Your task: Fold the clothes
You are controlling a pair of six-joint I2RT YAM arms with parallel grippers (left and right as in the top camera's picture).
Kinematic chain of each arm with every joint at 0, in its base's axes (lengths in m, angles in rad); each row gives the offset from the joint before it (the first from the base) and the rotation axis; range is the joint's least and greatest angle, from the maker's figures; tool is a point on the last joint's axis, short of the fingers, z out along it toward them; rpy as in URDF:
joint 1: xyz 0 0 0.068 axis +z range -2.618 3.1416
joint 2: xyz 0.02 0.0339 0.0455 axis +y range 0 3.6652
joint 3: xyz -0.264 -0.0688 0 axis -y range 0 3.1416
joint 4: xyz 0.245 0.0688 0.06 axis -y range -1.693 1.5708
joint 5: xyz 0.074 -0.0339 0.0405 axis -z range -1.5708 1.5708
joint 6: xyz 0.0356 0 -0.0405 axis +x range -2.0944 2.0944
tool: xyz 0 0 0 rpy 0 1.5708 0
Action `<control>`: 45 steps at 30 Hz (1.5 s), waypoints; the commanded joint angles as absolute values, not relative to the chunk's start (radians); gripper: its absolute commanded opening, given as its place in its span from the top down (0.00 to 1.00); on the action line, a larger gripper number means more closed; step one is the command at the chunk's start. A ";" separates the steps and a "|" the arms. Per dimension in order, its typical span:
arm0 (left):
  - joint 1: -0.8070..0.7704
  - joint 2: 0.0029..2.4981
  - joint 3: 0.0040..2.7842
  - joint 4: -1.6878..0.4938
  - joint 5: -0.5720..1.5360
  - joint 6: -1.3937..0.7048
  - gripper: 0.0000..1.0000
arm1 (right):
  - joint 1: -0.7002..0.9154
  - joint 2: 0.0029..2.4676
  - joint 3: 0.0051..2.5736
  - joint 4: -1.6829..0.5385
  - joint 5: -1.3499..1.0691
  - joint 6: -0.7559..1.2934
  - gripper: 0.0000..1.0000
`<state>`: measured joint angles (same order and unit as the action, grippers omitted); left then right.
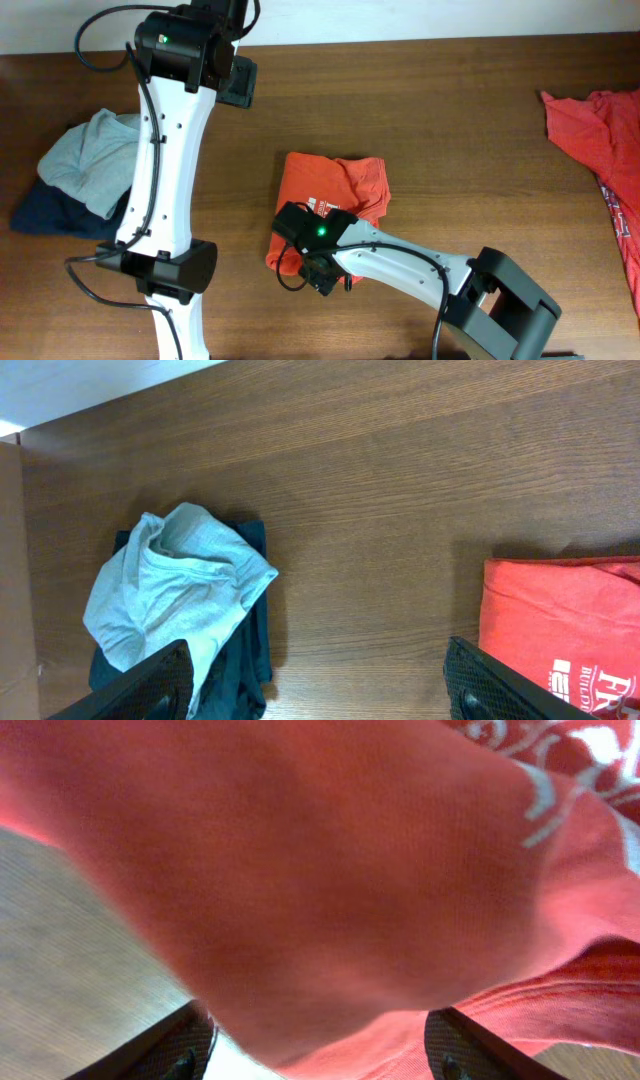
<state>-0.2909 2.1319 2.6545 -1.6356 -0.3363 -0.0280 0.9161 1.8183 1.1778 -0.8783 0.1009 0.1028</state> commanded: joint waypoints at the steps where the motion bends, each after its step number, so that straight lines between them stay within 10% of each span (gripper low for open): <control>1: -0.285 2.122 2.667 -1.641 -0.320 -0.041 0.20 | 0.912 1.838 1.160 -0.874 0.230 0.155 0.32; 3: -0.285 2.122 2.667 -1.643 -0.320 -0.041 0.20 | 0.902 1.850 1.156 -0.873 0.248 0.174 0.37; 7: -0.285 2.122 2.667 -1.642 -0.320 -0.041 0.20 | 0.875 1.853 1.155 -0.883 0.258 0.173 0.84; 10: -0.285 2.122 2.667 -1.638 -0.320 -0.041 0.20 | 0.871 1.846 1.161 -0.910 0.315 0.173 0.94; 27: -0.285 2.122 2.667 -1.616 -0.320 -0.037 0.19 | 0.938 1.746 1.236 -1.006 0.770 0.104 0.92; 41: -0.285 2.122 2.667 -1.638 -0.321 -0.037 0.19 | 0.885 1.759 1.121 -0.941 0.689 0.112 0.81; 45: -0.285 2.122 2.667 -1.635 -0.320 -0.037 0.19 | 0.883 1.759 1.109 -0.935 0.595 0.113 0.63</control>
<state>-0.2913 2.1319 2.6545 -1.6348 -0.3252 -0.0280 0.8898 1.7664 1.1141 -0.9375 0.6434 0.1032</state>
